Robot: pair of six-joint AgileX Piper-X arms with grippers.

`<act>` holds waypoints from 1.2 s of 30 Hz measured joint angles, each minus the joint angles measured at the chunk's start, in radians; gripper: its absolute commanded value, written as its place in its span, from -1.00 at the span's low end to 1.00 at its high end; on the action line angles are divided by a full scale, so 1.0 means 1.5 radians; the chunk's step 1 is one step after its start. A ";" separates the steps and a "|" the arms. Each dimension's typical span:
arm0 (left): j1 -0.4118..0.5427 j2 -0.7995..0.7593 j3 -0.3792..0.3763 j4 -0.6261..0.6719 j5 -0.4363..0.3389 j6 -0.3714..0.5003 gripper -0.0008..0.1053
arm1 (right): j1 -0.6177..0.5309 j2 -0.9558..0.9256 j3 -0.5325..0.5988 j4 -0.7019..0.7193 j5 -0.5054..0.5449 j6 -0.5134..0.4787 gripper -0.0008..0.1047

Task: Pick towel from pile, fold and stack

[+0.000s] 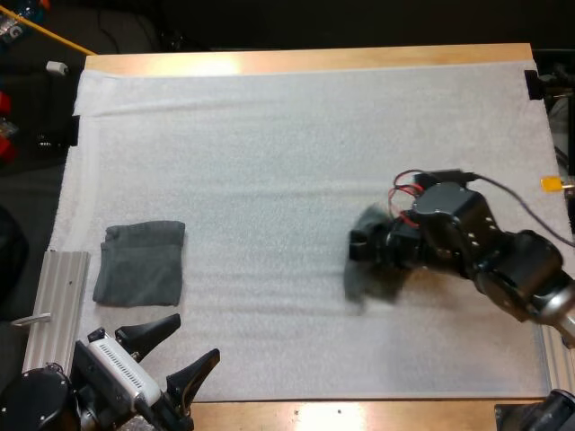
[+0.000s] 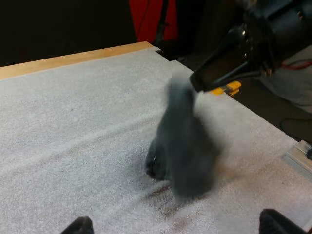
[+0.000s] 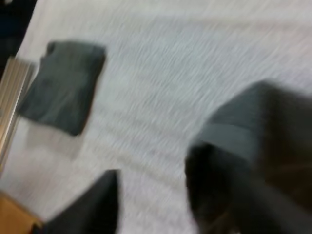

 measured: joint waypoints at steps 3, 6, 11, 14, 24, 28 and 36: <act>0.000 0.000 0.000 0.000 0.000 0.000 0.24 | 0.004 -0.003 0.000 0.001 -0.005 0.000 0.42; 0.000 0.000 0.000 0.000 0.000 0.000 0.24 | 0.004 -0.015 0.000 0.025 0.017 -0.009 0.25; 0.000 0.000 0.000 0.000 0.000 0.000 0.24 | 0.004 -0.027 0.000 0.113 0.061 -0.047 0.21; 0.000 0.000 0.000 0.000 0.000 0.000 0.24 | 0.004 -0.027 0.001 0.165 0.076 -0.057 0.21; 0.000 0.000 0.000 0.000 0.000 0.000 0.24 | 0.004 -0.027 0.060 0.201 0.078 -0.055 0.21; 0.000 0.000 0.000 0.000 0.000 0.000 0.24 | 0.004 -0.027 0.132 0.158 0.079 -0.021 0.21; 0.000 0.000 0.000 0.000 0.000 0.000 0.24 | 0.004 0.002 0.237 0.038 0.080 0.036 0.20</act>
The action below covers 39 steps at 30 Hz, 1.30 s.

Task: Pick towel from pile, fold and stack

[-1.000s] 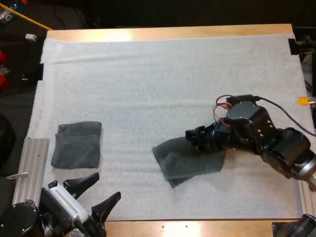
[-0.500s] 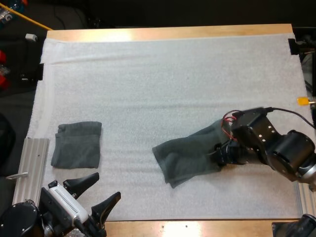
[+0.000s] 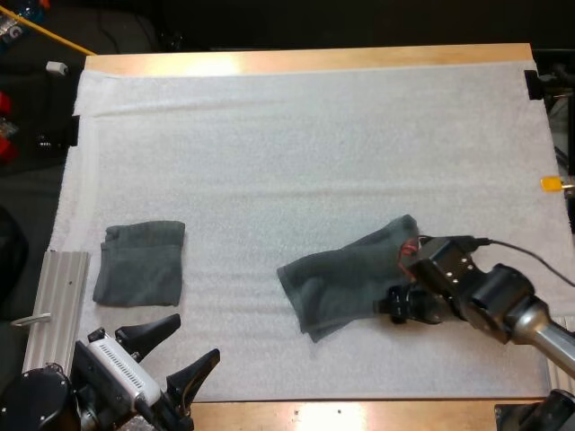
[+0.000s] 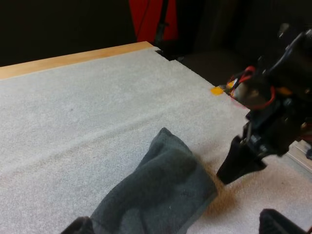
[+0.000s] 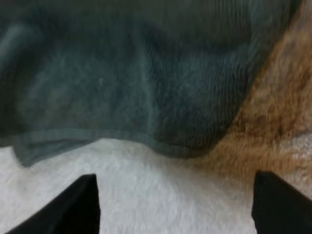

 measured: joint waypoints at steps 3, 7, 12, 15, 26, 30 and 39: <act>0.000 0.000 0.000 0.000 0.000 0.000 0.24 | 0.000 0.035 0.015 -0.030 0.002 0.009 0.11; 0.000 0.000 0.000 0.000 0.000 0.000 0.24 | 0.000 0.086 0.017 -0.063 0.017 0.014 -0.10; 0.000 0.000 0.000 0.000 0.000 0.000 0.24 | 0.000 0.136 0.017 -0.101 0.032 0.039 -0.12; 0.000 0.000 0.000 0.000 0.000 0.000 0.24 | 0.000 0.160 0.017 -0.108 0.034 0.040 -0.13; 0.000 0.000 0.000 0.000 0.000 0.000 0.24 | 0.000 0.171 0.015 -0.114 0.038 0.044 -0.99; 0.000 0.000 0.000 0.000 0.000 0.000 0.24 | 0.000 0.148 -0.005 -0.091 0.038 0.034 -0.99; 0.000 0.000 0.000 0.000 0.000 0.000 0.24 | 0.000 0.052 -0.162 0.029 0.038 -0.048 -0.99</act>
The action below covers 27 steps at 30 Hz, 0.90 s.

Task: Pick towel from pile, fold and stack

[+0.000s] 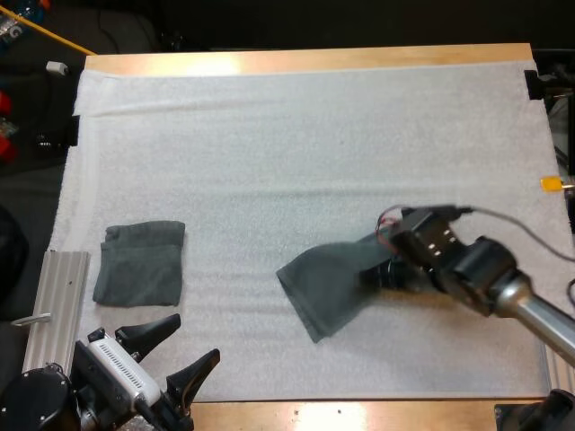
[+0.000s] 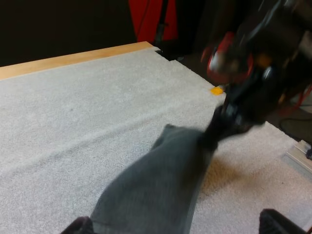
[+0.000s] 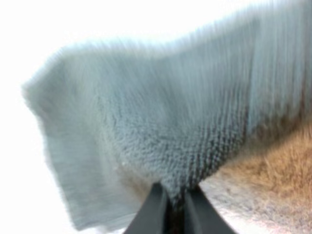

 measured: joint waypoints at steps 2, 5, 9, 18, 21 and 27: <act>0.000 0.000 0.000 0.000 0.000 0.000 0.24 | 0.000 -0.015 -0.048 0.025 -0.001 -0.011 -0.99; 0.000 0.000 0.000 0.000 0.000 0.000 0.24 | 0.000 -0.026 -0.127 0.063 0.000 -0.024 -0.99; 0.000 0.000 0.000 0.000 0.001 0.000 0.24 | 0.000 -0.026 -0.216 0.090 0.000 -0.038 -0.99; 0.000 0.000 0.000 0.000 0.001 0.000 0.24 | 0.000 -0.027 -0.334 0.103 0.061 -0.083 -0.99; 0.000 0.000 0.000 0.000 0.001 0.000 0.24 | 0.000 -0.026 -0.335 0.101 0.069 -0.084 -0.99; 0.000 0.000 0.000 0.000 0.002 0.000 0.24 | 0.011 -0.006 -0.297 0.116 0.053 -0.054 -0.99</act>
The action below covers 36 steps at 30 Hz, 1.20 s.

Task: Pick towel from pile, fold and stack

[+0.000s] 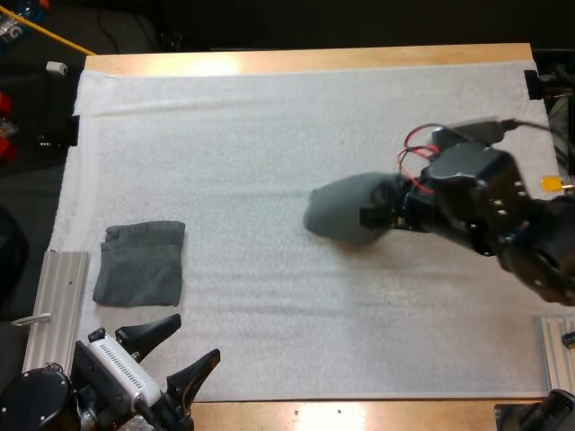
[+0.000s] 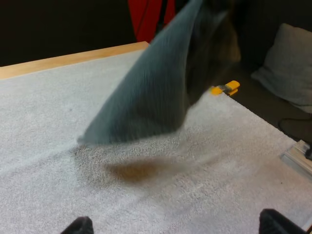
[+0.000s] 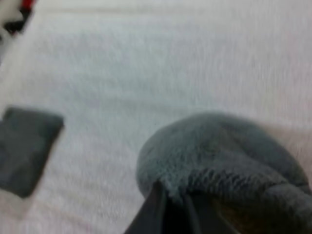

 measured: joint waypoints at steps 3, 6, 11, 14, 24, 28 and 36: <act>0.000 0.000 0.000 0.000 0.000 0.000 0.24 | 0.020 0.016 0.069 0.007 -0.016 0.018 -0.99; 0.000 0.000 0.000 0.000 0.000 0.000 0.24 | 0.045 0.040 0.125 0.023 -0.030 0.020 -0.97; 0.000 0.000 0.000 0.000 0.000 0.000 0.24 | 0.076 0.046 0.139 0.051 -0.035 0.021 -0.26; 0.000 0.000 0.000 0.000 0.000 0.000 0.24 | 0.088 0.035 0.125 0.049 -0.037 0.021 0.43; 0.000 0.000 0.000 0.000 0.000 0.000 0.24 | 0.095 -0.018 0.114 0.048 0.013 0.021 0.33; 0.000 0.000 0.000 0.000 0.000 0.000 0.24 | 0.081 -0.018 0.120 0.046 0.045 0.021 0.32; 0.000 0.000 0.000 0.019 0.000 0.002 0.24 | -0.042 -0.018 0.199 0.034 0.048 0.021 0.31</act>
